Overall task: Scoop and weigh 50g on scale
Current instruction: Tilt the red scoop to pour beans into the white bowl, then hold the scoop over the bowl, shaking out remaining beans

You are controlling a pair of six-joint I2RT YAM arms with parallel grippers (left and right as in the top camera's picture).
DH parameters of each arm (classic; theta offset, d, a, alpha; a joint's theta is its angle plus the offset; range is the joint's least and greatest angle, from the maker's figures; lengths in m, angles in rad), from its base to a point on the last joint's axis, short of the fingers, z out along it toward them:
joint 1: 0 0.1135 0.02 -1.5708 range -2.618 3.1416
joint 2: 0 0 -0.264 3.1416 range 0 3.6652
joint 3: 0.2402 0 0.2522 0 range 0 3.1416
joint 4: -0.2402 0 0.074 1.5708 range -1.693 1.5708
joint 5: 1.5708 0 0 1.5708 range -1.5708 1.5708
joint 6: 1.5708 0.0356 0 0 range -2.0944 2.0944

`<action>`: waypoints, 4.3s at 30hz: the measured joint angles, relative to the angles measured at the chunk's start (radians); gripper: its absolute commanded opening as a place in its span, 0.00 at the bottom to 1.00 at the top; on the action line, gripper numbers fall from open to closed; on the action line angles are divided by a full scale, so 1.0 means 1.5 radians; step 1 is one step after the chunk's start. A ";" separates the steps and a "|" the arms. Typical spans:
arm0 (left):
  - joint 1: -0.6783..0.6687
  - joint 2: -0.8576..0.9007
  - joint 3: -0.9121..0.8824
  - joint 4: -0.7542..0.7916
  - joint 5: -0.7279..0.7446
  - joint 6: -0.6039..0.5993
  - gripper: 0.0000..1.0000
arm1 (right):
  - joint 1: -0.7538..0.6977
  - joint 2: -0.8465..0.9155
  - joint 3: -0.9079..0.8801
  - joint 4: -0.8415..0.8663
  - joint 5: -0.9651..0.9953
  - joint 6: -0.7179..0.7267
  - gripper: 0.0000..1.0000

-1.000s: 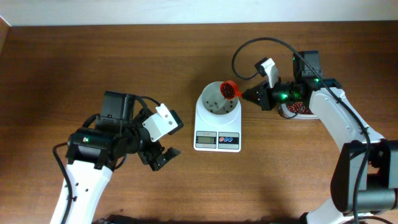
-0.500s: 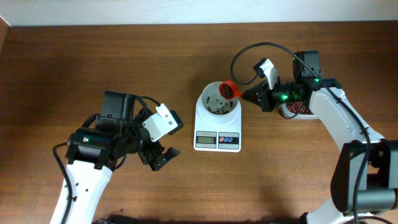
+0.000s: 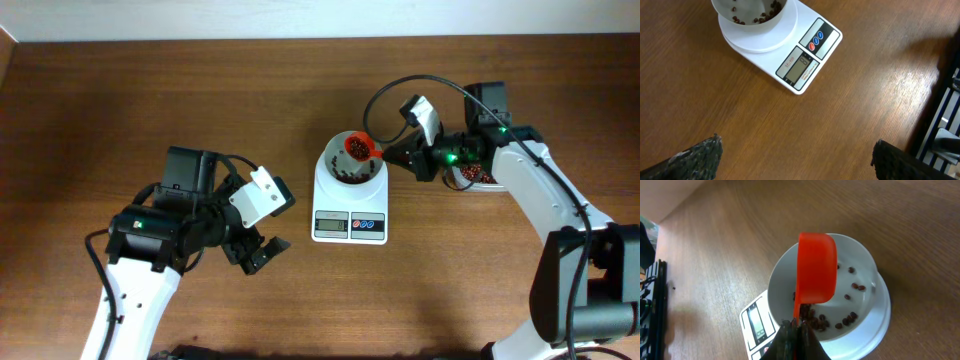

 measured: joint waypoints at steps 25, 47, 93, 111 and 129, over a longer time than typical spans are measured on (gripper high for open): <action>0.000 0.000 0.000 0.000 0.000 0.000 0.99 | 0.018 0.000 0.000 0.002 0.001 0.000 0.04; 0.000 0.000 0.000 0.000 0.000 0.000 0.99 | 0.036 0.000 0.000 0.024 0.046 0.013 0.04; 0.000 0.000 0.000 0.000 0.000 0.000 0.99 | 0.060 0.000 0.000 0.032 0.115 0.014 0.04; 0.000 0.001 0.000 0.000 0.000 0.000 0.99 | 0.061 0.000 0.000 0.003 0.115 -0.047 0.04; 0.000 0.001 0.000 0.000 0.000 0.000 0.99 | 0.061 -0.018 0.000 -0.009 0.141 -0.018 0.04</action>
